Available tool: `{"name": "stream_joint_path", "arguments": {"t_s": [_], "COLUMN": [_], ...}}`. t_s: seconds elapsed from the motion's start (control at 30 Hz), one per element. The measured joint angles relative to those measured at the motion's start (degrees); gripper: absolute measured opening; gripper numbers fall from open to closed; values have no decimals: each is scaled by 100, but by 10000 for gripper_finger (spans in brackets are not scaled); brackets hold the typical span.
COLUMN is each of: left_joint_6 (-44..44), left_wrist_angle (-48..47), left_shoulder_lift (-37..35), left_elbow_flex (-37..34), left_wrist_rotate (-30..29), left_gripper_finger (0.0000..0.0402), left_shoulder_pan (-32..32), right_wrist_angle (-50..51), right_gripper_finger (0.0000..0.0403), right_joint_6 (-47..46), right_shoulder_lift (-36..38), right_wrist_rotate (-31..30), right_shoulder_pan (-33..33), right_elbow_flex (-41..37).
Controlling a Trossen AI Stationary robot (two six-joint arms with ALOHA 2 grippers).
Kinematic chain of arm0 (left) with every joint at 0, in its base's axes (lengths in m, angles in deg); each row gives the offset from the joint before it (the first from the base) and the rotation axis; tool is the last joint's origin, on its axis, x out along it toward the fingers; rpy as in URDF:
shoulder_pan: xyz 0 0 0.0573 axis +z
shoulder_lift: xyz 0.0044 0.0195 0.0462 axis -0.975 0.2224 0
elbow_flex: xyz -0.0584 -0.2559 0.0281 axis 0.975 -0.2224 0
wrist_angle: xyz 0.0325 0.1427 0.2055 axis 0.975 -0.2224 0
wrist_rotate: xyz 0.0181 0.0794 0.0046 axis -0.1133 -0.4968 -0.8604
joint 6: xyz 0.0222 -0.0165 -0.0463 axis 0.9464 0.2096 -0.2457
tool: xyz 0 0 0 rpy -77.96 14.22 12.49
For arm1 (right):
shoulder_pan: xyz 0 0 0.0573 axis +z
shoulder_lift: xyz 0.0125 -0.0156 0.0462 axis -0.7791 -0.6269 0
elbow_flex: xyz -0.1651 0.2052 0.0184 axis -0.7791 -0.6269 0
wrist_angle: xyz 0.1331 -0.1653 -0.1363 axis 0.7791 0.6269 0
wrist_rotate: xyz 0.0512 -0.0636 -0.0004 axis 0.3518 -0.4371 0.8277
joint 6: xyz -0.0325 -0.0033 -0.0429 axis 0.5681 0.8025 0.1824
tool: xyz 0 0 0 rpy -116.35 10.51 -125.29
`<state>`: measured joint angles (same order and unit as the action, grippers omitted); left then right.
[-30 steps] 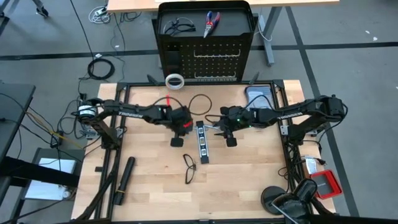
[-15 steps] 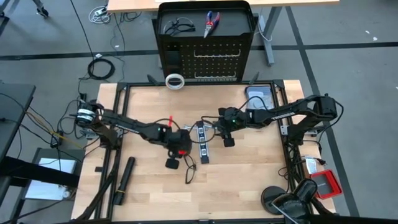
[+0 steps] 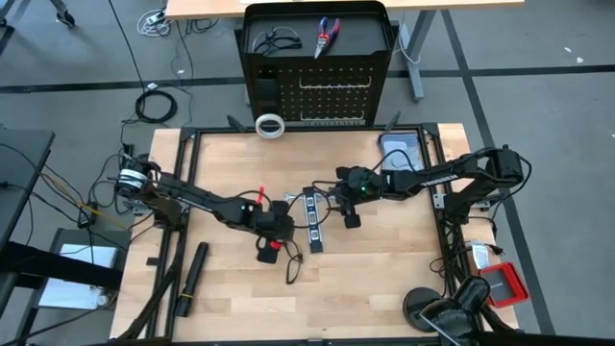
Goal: Hang tools onto peg board
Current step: Put the black safety glasses on the black pegboard
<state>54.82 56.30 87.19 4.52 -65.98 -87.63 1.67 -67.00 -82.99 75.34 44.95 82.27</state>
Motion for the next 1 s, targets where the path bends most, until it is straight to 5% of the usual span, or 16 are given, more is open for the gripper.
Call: {"name": "stream_joint_path", "arguments": {"t_s": [0.2, 1.0], "left_joint_6": [65, 406], "left_wrist_angle": [769, 2179], "left_shoulder_lift": [2, 678], "left_elbow_flex": [-300, -652], "left_wrist_rotate": [-2, -204], "left_gripper_finger": [238, 165], "left_shoulder_pan": [2, -46], "right_wrist_angle": [-12, -11], "right_gripper_finger": [194, 190], "right_joint_6": [0, -62], "right_shoulder_lift": [0, 0], "right_wrist_rotate": [-27, -40], "right_shoulder_pan": [110, 125], "right_elbow_flex": [0, 0]}}
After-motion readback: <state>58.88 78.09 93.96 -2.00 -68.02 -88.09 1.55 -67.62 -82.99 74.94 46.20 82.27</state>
